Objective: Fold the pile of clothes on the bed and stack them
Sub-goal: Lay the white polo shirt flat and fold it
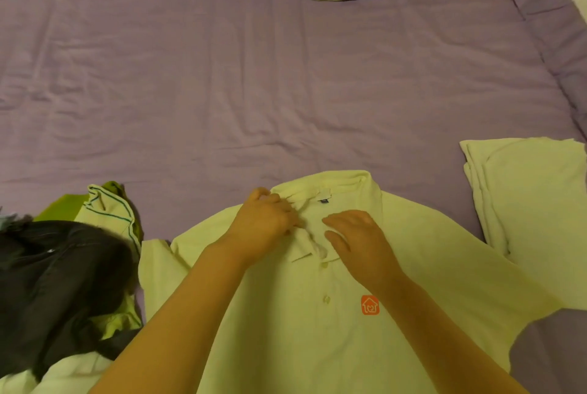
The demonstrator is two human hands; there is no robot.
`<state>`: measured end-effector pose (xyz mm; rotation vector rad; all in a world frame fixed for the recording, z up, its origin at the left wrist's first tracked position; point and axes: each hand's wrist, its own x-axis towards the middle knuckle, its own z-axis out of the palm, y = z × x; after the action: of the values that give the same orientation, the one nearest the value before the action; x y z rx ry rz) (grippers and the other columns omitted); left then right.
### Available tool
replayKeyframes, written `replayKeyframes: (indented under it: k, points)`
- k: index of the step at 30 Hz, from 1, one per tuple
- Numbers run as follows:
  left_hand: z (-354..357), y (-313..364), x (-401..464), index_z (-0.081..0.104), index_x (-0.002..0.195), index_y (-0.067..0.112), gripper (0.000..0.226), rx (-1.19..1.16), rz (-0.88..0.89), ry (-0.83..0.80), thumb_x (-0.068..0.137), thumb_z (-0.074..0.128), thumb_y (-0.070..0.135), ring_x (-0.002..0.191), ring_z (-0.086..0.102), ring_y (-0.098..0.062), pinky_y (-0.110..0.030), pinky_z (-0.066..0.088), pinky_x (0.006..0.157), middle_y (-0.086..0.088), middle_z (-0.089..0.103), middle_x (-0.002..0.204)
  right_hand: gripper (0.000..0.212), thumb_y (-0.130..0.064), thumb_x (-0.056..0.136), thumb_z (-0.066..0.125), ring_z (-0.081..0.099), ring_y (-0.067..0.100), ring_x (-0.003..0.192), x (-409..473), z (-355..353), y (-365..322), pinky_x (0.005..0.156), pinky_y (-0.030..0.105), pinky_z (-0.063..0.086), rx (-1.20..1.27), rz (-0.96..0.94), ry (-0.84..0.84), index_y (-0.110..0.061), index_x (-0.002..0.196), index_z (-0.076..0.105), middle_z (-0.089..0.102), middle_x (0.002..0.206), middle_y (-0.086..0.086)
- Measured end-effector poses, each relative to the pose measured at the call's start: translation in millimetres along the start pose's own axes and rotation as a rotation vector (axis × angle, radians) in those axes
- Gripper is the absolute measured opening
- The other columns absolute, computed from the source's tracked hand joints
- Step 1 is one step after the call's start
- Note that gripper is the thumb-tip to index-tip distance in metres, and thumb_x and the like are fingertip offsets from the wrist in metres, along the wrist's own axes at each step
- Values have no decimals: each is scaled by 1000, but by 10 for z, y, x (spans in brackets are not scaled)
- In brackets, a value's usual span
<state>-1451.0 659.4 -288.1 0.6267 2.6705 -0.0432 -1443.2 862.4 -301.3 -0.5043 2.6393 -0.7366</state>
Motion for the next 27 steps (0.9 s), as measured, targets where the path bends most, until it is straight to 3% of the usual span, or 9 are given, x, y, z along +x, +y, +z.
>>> replayKeyframes:
  k: [3, 6, 8, 11, 15, 17, 20, 24, 27]
  points:
    - [18, 42, 79, 58, 124, 26, 33, -236, -95, 236, 91, 57, 24, 114, 50, -19, -30, 21, 98, 5, 55, 121, 30, -16, 96, 51, 53, 15, 116, 126, 90, -129, 92, 14, 37, 404, 154, -119, -18, 124, 61, 62, 123, -1]
    - [119, -81, 76, 44, 139, 22, 73, -502, -379, 312, 76, 75, 41, 127, 40, -26, -37, 28, 104, -4, 40, 141, 26, -15, 94, 53, 62, 10, 105, 207, 126, -265, 79, 9, 46, 847, 368, -80, -28, 113, 64, 67, 110, -11]
    - [207, -227, 23, 31, 146, 22, 90, -598, -537, 194, 73, 74, 53, 130, 38, -26, -39, 34, 104, -4, 37, 144, 32, -31, 89, 62, 59, 5, 108, 286, 168, -351, 83, 11, 44, 809, 358, -73, -27, 120, 61, 63, 112, -17]
    - [345, -383, -77, 43, 136, 25, 77, -485, -587, 71, 75, 64, 65, 117, 47, -21, -34, 35, 93, 3, 53, 128, 55, -43, 84, 66, 54, 10, 114, 427, 254, -493, 97, 28, 44, 506, 270, -146, -22, 133, 52, 57, 122, -10]
    - [396, -582, -252, 59, 83, 28, 23, -653, -551, 127, 82, 67, 50, 86, 55, -18, -28, 32, 72, 14, 55, 76, 24, -14, 88, 57, 60, 19, 100, 590, 259, -482, 86, 29, 46, 443, 303, -71, -19, 111, 65, 67, 106, -4]
    - [402, -676, -317, 54, 75, 26, 20, -718, -484, 191, 84, 68, 38, 78, 49, -17, -27, 30, 66, 11, 50, 73, 14, -18, 84, 61, 59, 16, 91, 664, 228, -506, 78, 28, 45, 534, 399, -68, -22, 97, 62, 62, 89, -12]
    - [371, -714, -333, 49, 74, 32, 21, -819, -429, 222, 84, 68, 33, 75, 50, -15, -28, 36, 66, 9, 53, 81, 35, -41, 82, 67, 54, 12, 99, 800, 260, -651, 85, 27, 41, 525, 455, -166, -19, 109, 61, 57, 101, -13]
    - [345, -787, -370, 56, 81, 36, 36, -869, -519, 98, 75, 59, 71, 78, 56, -5, -29, 45, 68, 17, 60, 81, 15, -6, 86, 57, 57, 26, 80, 911, 235, -698, 74, 32, 43, 621, 371, -59, -1, 97, 67, 64, 85, 10]
    - [389, -908, -481, 57, 78, 35, 33, -860, -514, 14, 83, 53, 67, 80, 56, -14, -31, 44, 71, 16, 56, 72, 27, 6, 80, 50, 53, 13, 62, 941, 180, -597, 58, 22, 42, 854, 479, -37, -4, 96, 70, 61, 71, 3]
